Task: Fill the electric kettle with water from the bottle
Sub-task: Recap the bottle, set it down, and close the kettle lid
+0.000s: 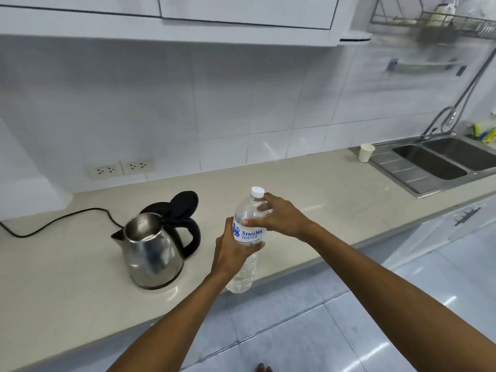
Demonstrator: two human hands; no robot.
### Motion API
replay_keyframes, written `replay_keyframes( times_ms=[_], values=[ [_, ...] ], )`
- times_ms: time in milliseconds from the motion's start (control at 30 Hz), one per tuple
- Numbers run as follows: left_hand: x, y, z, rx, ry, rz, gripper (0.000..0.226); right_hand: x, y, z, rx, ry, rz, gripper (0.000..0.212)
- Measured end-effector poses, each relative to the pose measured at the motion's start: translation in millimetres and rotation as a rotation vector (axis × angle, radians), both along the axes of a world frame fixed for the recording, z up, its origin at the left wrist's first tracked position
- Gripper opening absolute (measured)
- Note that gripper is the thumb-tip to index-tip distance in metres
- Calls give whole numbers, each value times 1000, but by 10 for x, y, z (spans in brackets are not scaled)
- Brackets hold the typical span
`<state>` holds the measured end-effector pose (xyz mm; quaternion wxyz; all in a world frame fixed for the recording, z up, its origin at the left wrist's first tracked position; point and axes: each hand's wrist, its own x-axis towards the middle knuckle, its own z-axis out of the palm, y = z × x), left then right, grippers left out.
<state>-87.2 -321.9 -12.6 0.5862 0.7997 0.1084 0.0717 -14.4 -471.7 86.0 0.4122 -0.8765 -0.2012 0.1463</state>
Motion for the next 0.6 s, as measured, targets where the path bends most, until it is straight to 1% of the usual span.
replay_keyframes(
  times_ms=[267,400,600],
  values=[
    [982,-136,2,-9,31,1,71,943,-104,-41,-35,-27,-43,87],
    [1608,-168,15,-29,17,33,73,1529,-73,-17,-46,-68,-23,84],
    [2506,-172,-56,-65,-10,90,77,2339,-20,-85,-8,-128,-7,77]
  ],
)
